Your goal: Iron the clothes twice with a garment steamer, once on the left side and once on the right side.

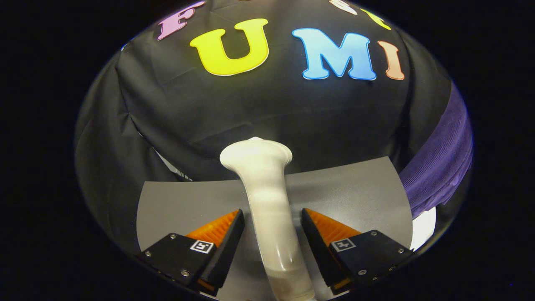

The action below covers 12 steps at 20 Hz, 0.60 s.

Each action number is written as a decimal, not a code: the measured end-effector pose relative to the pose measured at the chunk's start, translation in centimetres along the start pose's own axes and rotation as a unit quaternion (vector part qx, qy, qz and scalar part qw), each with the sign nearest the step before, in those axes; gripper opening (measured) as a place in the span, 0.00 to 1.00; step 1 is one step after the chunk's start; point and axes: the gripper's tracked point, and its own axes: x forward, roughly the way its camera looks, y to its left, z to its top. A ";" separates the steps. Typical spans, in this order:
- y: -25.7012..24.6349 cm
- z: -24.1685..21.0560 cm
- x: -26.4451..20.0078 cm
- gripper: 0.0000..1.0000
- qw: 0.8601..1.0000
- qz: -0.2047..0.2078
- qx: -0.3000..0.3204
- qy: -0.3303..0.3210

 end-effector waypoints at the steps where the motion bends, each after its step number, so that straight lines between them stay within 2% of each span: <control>1: -0.2 0.1 0.1 0.78 1.000 -0.012 -0.003 -0.004; 2: -0.4 -0.1 0.3 0.73 1.000 -0.022 -0.004 -0.010; 3: -0.5 -0.1 0.4 0.62 0.999 -0.031 0.000 -0.016; 5: -0.4 -0.3 0.4 0.55 0.999 -0.035 0.011 -0.019; 8: -0.7 -0.3 0.6 0.54 0.998 -0.052 0.003 -0.031; 12: -0.8 -0.4 0.3 0.45 0.995 -0.073 -0.018 -0.061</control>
